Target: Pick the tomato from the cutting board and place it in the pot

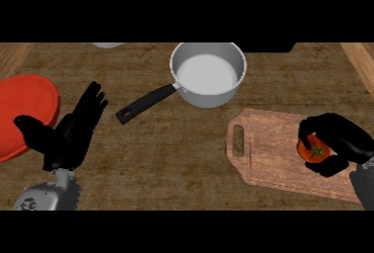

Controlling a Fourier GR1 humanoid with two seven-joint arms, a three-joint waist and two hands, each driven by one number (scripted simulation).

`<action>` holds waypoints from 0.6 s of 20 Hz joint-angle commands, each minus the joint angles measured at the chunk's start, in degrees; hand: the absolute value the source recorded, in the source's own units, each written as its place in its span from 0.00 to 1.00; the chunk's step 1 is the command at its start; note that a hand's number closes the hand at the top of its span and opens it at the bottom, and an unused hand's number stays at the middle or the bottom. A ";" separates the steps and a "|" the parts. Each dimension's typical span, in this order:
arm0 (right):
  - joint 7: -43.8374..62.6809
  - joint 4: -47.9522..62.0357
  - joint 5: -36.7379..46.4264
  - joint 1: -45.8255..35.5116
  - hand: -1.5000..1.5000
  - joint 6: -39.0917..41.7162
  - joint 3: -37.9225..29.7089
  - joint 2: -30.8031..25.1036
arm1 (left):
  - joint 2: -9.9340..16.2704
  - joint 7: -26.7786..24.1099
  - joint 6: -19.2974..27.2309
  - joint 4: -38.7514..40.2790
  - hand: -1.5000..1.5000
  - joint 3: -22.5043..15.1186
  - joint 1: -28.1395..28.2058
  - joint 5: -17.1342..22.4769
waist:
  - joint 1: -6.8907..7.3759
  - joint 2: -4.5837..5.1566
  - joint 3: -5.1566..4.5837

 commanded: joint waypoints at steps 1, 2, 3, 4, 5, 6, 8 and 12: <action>0.05 2.59 1.29 -1.16 1.00 -1.79 0.11 2.45 | -0.47 0.32 -1.06 -4.83 0.50 -0.59 4.76 -0.22 | 0.20 0.01 0.02; 17.07 -2.88 0.83 -0.36 1.00 1.95 -1.87 9.60 | -1.19 -1.64 0.26 -0.16 0.50 -1.33 2.76 -1.40 | -0.61 -0.26 -0.11; 24.50 -0.06 1.87 0.84 1.00 0.33 -3.58 13.81 | -0.21 -0.52 0.39 -0.78 0.50 0.13 1.66 -0.68 | -1.00 -0.35 -0.21; 28.58 0.39 1.04 2.03 1.00 -0.25 -6.67 15.06 | -0.40 -0.56 0.92 -0.65 0.50 0.44 2.00 -0.78 | -2.65 -0.64 -0.34; 32.16 1.36 0.75 3.39 1.00 -1.58 -9.11 16.47 | -0.31 0.08 1.13 -0.68 0.50 0.49 2.83 -0.86 | -3.74 -0.73 -0.31; 34.70 2.07 0.11 4.79 1.00 -2.69 -10.73 18.39 | -0.01 -0.20 1.25 -0.59 0.50 1.15 2.86 -0.76 | -4.92 -0.53 -0.29; 41.26 1.77 0.37 6.01 1.00 -4.82 -13.47 21.27 | 0.12 -0.51 1.55 -0.90 0.50 1.54 2.66 -0.90 | -6.47 -0.78 -0.51; 54.67 -2.95 4.21 6.07 1.00 -12.06 -16.28 25.79 | 0.69 -0.21 1.79 -0.54 0.50 2.07 3.61 -1.26 | -6.68 -1.62 -1.01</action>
